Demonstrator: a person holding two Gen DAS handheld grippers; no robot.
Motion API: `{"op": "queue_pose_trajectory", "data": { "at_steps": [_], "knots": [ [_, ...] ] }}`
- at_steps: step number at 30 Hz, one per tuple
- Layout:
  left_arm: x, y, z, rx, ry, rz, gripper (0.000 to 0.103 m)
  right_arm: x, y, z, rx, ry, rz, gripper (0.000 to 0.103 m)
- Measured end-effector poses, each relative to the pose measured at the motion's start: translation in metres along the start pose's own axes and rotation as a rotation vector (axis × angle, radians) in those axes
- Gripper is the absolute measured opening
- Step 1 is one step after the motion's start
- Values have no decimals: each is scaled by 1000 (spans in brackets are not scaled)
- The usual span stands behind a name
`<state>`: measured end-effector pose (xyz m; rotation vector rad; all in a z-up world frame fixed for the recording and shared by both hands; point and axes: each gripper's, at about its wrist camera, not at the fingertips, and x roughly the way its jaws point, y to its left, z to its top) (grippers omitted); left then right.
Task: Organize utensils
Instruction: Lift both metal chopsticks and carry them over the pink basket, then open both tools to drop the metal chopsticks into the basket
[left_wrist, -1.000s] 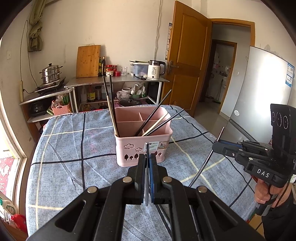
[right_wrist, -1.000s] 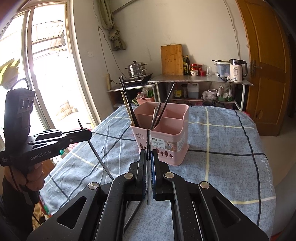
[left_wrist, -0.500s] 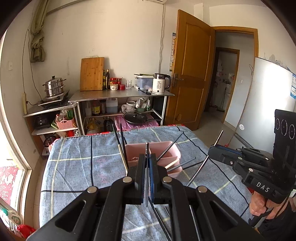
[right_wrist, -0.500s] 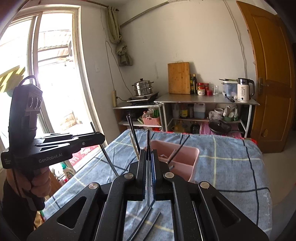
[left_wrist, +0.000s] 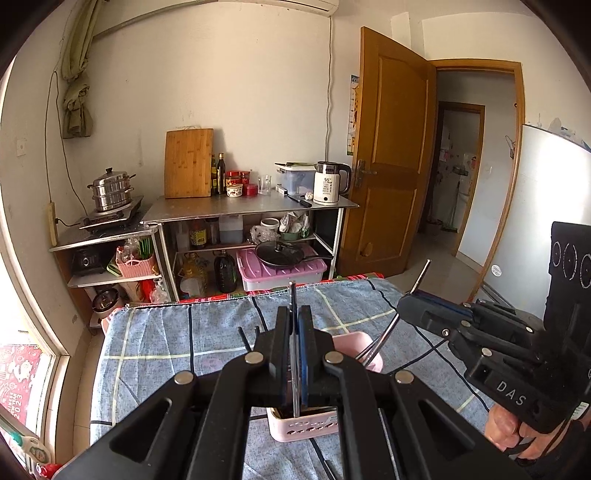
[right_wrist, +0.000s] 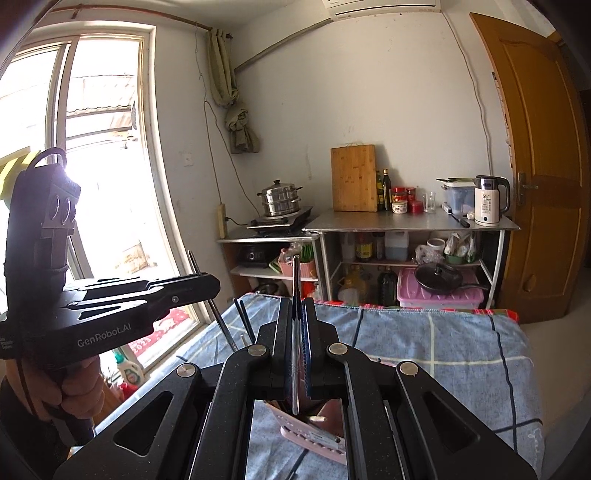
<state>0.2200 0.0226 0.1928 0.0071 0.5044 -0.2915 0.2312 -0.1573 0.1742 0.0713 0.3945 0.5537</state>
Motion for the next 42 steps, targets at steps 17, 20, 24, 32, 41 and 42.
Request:
{"op": "queue_pose_trajectory", "data": {
  "at_steps": [17,20,24,32,41,42],
  "knots": [
    [59,18,-49,-61,124,-22,5,41,-20,-37,21,108,-31,5],
    [65,17,-56,-63,146,-24,5,45,-21,-43,22,136,-30,5],
    [67,18,-62,-79,163,-21,5,46,-22,-47,32,158,-23,5],
    [54,21,-68,-94,145,-11,11,31,-19,-47,13,149,-31,7],
    [7,19,-71,-108,57,-5,24,-14,-20,-48,23,83,-33,12],
    [2,18,-73,-109,48,-7,24,-20,-19,-50,21,77,-34,12]
  ]
}}
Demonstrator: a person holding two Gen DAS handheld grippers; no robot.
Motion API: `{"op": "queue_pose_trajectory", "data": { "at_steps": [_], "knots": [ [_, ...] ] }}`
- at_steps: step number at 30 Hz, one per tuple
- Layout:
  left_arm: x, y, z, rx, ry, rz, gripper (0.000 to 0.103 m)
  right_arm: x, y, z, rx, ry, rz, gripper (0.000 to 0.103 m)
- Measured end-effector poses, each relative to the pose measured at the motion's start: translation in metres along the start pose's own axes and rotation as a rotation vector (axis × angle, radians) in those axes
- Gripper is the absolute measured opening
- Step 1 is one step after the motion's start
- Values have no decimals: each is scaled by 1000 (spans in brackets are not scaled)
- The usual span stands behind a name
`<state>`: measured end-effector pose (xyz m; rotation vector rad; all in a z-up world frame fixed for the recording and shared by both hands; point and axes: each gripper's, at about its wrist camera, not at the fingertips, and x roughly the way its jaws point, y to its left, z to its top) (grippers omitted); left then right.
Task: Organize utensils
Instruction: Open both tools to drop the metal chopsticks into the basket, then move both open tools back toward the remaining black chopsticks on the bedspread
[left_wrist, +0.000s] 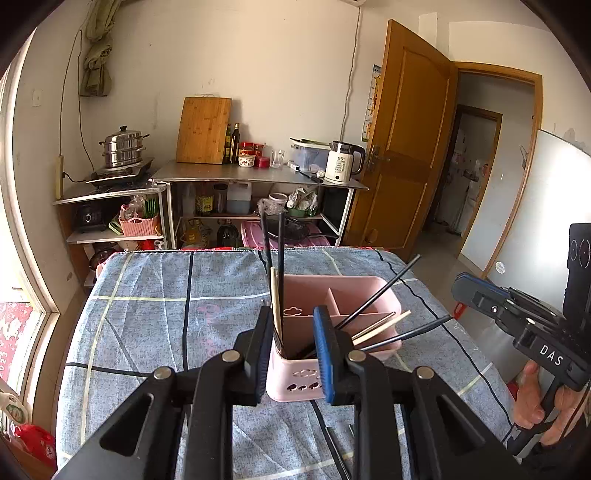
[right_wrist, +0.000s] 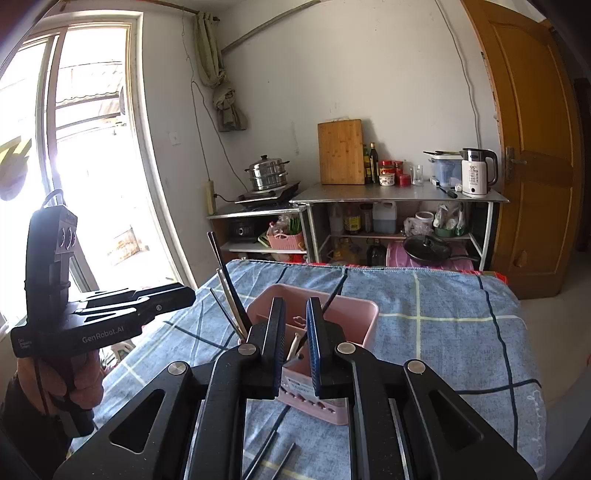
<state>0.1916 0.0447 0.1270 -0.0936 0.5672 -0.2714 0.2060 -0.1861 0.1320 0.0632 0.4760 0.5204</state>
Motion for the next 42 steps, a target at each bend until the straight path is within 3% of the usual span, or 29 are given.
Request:
{"op": "queue_pose_trajectory", "data": {
  "at_steps": [8,16,19,42],
  "knots": [
    [-36,-12,-34,-2,-39,4,30,-38,4,-33,1,-5,-14,12],
    [-45,-23,-83,-5,-9,48,30,-62,8,-70,11,11,-15,13],
    [-47,-26,-96,-7,8,54,30,-66,9,-83,25,19,-9,19],
    [-31,-28,-151,-41,112,36,34,-40,12,-139,64,189,-29,20]
  ]
}}
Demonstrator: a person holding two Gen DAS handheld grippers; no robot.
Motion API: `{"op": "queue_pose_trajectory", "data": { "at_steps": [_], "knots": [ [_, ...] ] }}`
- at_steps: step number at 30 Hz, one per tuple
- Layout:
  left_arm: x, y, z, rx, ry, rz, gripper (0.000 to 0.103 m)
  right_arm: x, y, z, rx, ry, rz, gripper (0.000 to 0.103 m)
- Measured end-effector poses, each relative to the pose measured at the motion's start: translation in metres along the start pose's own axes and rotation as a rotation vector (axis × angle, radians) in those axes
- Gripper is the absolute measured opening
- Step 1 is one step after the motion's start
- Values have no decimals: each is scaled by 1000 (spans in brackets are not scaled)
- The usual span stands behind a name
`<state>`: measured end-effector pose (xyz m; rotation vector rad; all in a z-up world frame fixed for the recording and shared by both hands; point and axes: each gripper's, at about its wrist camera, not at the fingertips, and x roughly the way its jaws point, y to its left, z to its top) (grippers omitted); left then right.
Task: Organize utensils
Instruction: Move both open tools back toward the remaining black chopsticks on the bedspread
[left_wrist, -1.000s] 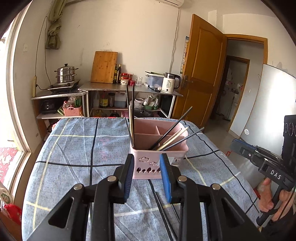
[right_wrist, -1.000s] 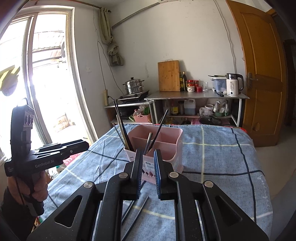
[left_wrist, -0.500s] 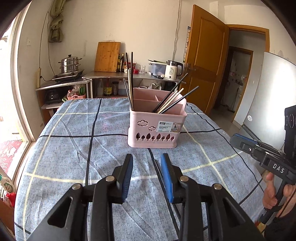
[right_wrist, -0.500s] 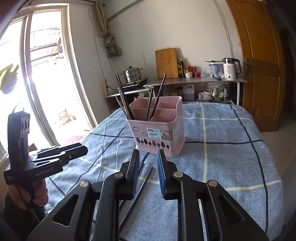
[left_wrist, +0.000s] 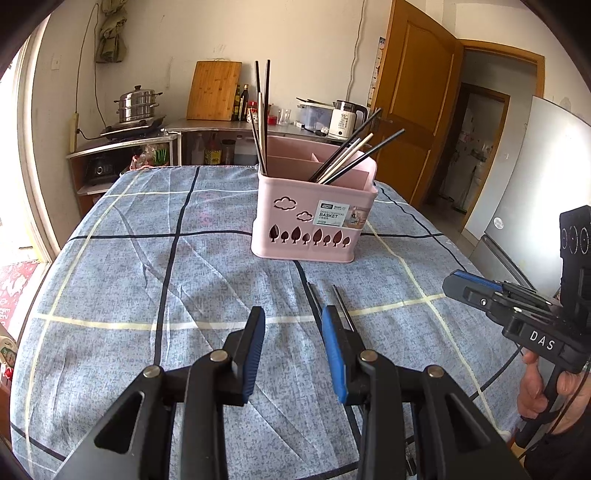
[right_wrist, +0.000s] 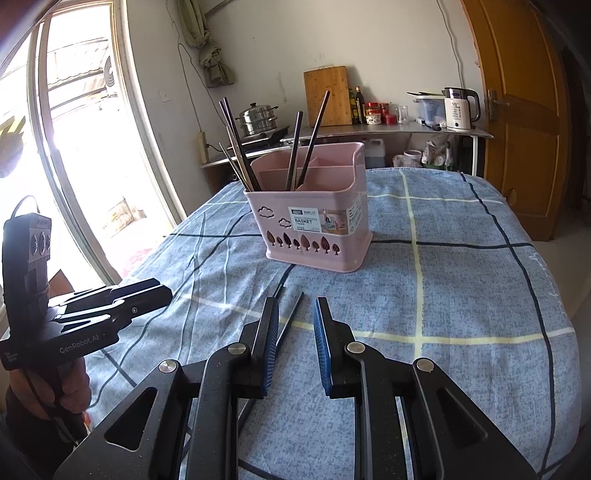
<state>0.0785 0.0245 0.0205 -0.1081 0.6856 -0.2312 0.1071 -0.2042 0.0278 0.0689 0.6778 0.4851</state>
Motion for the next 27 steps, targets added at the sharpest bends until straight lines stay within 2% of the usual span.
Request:
{"op": "queue_pose_trajectory", "data": {
  "at_steps": [10,21,27],
  "knots": [
    [21,5,-14,-29,67,-13,34,45,7,-17,14,140,-11,20],
    [30,11,-15,-53,89,-7,34,90,22,-30,4,255,-1,20],
    [37,8,-12,-54,113,-26,34,90,21,-31,-38,270,-19,10]
  ]
}}
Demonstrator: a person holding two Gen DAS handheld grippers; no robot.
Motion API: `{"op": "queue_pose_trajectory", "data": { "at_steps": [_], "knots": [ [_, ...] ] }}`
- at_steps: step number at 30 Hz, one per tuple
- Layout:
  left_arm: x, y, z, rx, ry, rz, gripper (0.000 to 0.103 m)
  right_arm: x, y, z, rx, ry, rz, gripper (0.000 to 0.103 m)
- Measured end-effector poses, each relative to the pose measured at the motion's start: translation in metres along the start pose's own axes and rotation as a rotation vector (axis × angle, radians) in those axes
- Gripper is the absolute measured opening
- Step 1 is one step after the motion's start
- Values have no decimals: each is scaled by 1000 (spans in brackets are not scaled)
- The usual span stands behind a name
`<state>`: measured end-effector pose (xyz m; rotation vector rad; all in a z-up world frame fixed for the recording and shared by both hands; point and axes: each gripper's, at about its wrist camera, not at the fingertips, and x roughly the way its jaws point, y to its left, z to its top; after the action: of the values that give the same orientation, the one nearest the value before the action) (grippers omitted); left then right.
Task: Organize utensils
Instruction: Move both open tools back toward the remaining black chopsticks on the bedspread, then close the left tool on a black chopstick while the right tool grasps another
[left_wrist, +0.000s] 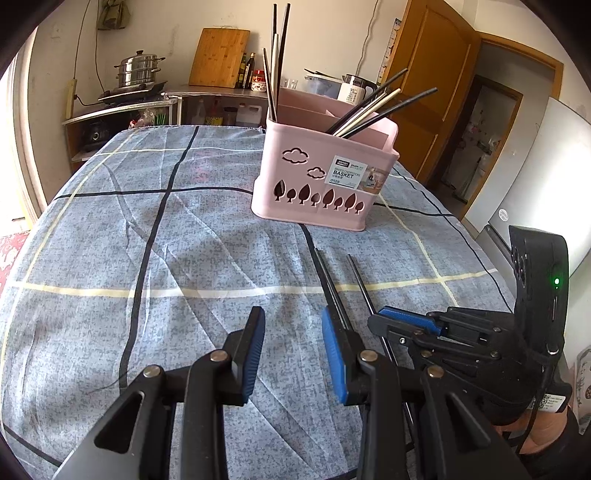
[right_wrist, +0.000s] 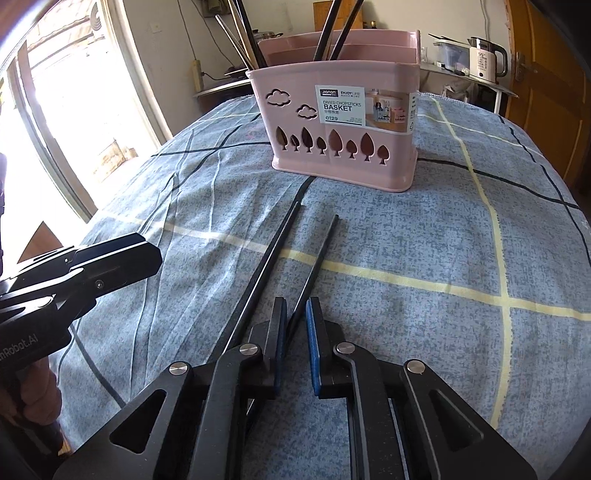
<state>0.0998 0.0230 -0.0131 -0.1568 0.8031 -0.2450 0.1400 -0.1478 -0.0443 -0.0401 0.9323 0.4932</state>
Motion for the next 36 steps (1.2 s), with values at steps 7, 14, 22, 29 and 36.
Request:
{"op": "queue_pose_trajectory", "data": {
  "at_steps": [7,14,22,29,36],
  "knots": [
    [21,-16,5,20,58,-54,34,-13,-26,-8,13,8,-25,10],
    [60,-37,12,55,129,-49,34,-27,-53,-16,54,3,-44,10],
    [76,-58,11,164,122,23,18,-30,-61,-17,84,-6,-41,10],
    [62,-50,0,194,125,44,9,-32,-67,-13,111,-17,-62,10],
    [61,-35,4,149,154,45,9,-22,-73,0,136,-1,-85,10]
  ]
}}
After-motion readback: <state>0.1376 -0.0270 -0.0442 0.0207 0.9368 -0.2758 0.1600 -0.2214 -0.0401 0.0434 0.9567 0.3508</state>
